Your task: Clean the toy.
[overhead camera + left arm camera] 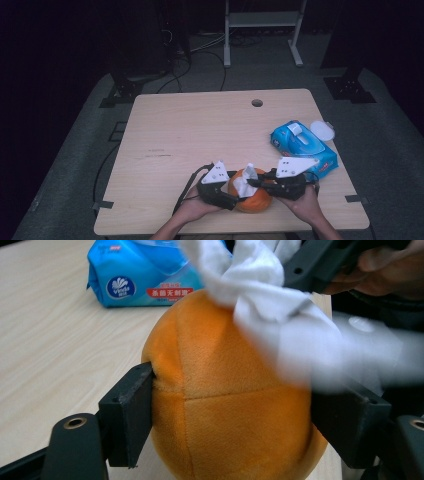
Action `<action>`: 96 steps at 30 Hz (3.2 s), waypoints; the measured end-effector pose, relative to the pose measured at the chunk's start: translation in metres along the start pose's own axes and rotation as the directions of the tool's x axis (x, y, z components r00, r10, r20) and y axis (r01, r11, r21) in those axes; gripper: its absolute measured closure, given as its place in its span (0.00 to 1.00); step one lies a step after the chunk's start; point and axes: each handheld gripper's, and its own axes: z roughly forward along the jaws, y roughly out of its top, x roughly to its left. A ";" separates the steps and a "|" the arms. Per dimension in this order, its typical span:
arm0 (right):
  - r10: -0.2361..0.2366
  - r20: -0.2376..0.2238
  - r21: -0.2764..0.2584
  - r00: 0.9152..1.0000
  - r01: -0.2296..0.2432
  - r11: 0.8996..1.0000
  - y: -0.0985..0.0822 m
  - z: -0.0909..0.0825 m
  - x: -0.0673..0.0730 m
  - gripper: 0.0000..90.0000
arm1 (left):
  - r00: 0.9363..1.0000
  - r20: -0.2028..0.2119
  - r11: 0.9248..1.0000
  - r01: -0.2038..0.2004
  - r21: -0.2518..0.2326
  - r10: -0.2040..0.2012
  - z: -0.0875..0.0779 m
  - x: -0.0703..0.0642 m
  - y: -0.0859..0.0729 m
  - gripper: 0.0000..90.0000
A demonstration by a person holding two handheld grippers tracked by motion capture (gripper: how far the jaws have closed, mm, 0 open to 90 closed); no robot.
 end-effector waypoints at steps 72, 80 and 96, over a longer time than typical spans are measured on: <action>0.072 0.089 -0.017 0.993 -0.071 0.997 -0.001 0.015 -0.006 0.89 | 0.995 -0.006 0.994 -0.102 -0.024 0.102 -0.006 0.014 -0.009 0.12; 0.055 0.111 0.023 0.992 -0.058 0.998 -0.004 0.008 -0.009 0.90 | 0.990 0.015 0.991 -0.137 0.008 0.137 -0.015 0.019 -0.018 0.29; 0.095 0.093 -0.005 0.991 -0.095 0.995 -0.005 0.005 -0.005 0.89 | 0.985 -0.005 0.985 -0.171 0.017 0.171 -0.014 0.014 -0.009 0.36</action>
